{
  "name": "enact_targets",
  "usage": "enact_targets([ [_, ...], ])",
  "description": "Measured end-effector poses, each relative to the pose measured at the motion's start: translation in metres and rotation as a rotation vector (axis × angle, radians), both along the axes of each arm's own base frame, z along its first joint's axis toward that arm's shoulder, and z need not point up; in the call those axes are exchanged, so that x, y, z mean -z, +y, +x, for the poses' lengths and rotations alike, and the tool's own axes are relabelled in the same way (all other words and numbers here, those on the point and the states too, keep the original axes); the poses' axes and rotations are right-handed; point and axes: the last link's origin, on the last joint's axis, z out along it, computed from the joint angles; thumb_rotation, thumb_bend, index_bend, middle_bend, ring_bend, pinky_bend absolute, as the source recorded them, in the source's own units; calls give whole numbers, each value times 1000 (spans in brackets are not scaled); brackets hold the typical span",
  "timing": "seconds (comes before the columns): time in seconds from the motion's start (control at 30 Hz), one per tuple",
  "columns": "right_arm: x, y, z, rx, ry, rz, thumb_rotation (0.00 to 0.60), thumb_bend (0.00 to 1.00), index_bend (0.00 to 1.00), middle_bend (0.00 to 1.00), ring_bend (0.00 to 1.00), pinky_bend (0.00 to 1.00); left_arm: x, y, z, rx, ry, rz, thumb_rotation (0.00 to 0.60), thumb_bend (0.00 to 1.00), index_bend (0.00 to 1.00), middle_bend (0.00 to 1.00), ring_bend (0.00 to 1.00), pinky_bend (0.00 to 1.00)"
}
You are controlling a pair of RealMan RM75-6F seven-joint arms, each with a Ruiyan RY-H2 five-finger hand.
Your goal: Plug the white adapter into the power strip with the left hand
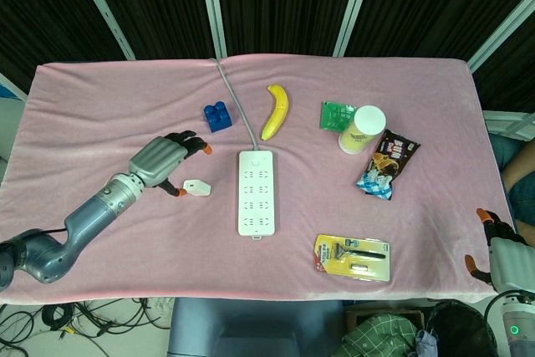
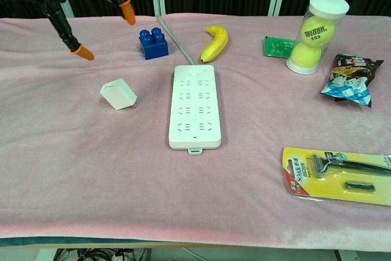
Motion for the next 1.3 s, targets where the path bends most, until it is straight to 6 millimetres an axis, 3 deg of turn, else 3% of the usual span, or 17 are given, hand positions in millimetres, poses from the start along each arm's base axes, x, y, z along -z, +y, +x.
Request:
enact_targets([
  [0.23,0,-1,-1,3,1,-1,600,284,94,92,162,272,19,1,-46,-131,52,102,600,131,193,252,163,272],
  [0.43,-1,-1,-1,4,0,-3,600,284,95,92,162,272,35,1,-59,-176,52,99,600,165,225,288,185,278],
  [0.8,-1,-1,-1,3,2,-3,600,284,95,92,162,272,52,-2,-55,-163,-13,59,600,165,261,367,257,331],
  [1.3,-3,-1,-1,9,-1,-7,600,284,94,92,163,272,90,-4,-40,-124,-68,26,600,186,309,437,316,373],
])
